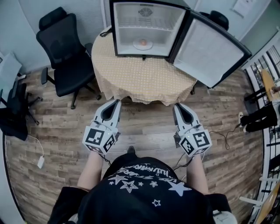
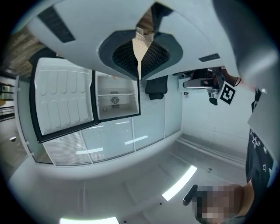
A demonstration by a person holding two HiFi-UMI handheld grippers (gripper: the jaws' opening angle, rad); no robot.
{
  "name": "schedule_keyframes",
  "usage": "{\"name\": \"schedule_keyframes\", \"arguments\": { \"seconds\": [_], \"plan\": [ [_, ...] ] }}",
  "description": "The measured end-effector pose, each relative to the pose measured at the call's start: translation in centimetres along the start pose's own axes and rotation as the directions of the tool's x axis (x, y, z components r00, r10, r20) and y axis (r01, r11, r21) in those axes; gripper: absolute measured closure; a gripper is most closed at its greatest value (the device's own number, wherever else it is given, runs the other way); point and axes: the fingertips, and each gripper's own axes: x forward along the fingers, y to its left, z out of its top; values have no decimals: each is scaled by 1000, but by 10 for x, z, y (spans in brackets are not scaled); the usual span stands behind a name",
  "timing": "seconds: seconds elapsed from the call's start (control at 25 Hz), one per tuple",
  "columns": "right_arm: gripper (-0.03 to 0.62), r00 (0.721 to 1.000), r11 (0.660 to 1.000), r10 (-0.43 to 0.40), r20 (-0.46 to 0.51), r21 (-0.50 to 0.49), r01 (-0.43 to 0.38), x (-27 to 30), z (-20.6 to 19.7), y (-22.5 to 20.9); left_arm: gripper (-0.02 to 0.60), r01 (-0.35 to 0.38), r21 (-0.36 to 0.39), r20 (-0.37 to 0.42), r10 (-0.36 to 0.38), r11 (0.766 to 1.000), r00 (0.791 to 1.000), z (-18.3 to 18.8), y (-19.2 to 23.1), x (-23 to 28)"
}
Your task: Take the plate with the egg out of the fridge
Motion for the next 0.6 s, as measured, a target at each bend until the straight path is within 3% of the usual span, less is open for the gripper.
{"name": "schedule_keyframes", "arguments": {
  "seconds": [0.24, 0.6],
  "plan": [
    [556, 998, 996, -58, 1, 68, 57, 17, -7, -2, 572, 52, 5, -21, -52, 999, 998, -4, 17, 18],
    [556, 995, 988, -88, -35, 125, 92, 35, -23, -23, 572, 49, -7, -52, -49, 999, 997, -15, 29, 32]
  ]
}}
